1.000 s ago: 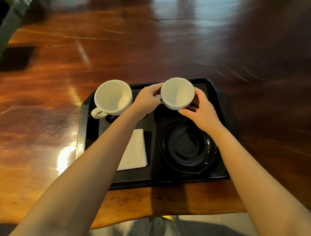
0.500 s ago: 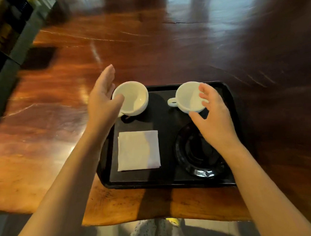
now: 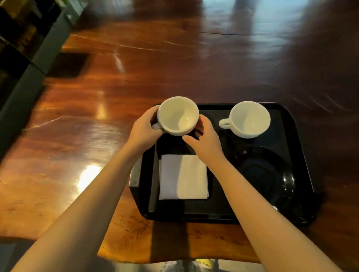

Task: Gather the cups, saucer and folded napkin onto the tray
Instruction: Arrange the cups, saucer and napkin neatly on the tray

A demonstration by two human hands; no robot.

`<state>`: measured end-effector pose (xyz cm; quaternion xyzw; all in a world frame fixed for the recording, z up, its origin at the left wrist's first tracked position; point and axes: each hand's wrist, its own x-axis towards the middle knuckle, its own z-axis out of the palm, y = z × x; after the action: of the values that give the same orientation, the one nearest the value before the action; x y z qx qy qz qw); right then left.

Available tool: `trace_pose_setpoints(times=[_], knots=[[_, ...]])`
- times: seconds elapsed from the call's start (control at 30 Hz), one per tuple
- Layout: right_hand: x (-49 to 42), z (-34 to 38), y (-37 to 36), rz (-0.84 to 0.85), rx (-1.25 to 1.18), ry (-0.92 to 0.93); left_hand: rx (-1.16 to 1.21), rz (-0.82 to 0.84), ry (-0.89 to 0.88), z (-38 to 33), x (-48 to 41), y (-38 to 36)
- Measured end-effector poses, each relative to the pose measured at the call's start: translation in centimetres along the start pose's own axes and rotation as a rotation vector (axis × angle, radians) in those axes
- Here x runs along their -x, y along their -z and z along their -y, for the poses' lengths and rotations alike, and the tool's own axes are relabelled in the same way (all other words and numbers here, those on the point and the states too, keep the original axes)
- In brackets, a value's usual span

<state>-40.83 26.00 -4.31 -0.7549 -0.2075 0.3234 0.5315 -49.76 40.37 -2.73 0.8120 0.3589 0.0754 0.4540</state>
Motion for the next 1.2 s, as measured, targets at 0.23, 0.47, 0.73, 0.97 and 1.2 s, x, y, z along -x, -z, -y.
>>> trace_pose_setpoints(times=[0.23,0.47,0.73,0.97,1.2], knots=[[1.0,-0.9,-0.6,-0.143,-0.107,-0.021,-0.034,0.104,-0.057,-1.3,-1.6,0.3],[1.1,-1.2,-0.6,-0.176,-0.086,-0.035,-0.044,0.194,-0.046,-1.7,-2.7,0.5],[7.3,-1.2,0.9,-0.148,0.237,-0.116,0.034,-0.104,0.052,-1.3,7.5,-0.7],[10.3,-3.4,-1.2,-0.134,0.278,-0.217,0.152,-0.120,0.350,-0.3,14.2,-5.7],[10.4,-3.7,-1.3,-0.131,0.351,-0.164,0.240,-0.153,0.406,0.5,13.1,-5.7]])
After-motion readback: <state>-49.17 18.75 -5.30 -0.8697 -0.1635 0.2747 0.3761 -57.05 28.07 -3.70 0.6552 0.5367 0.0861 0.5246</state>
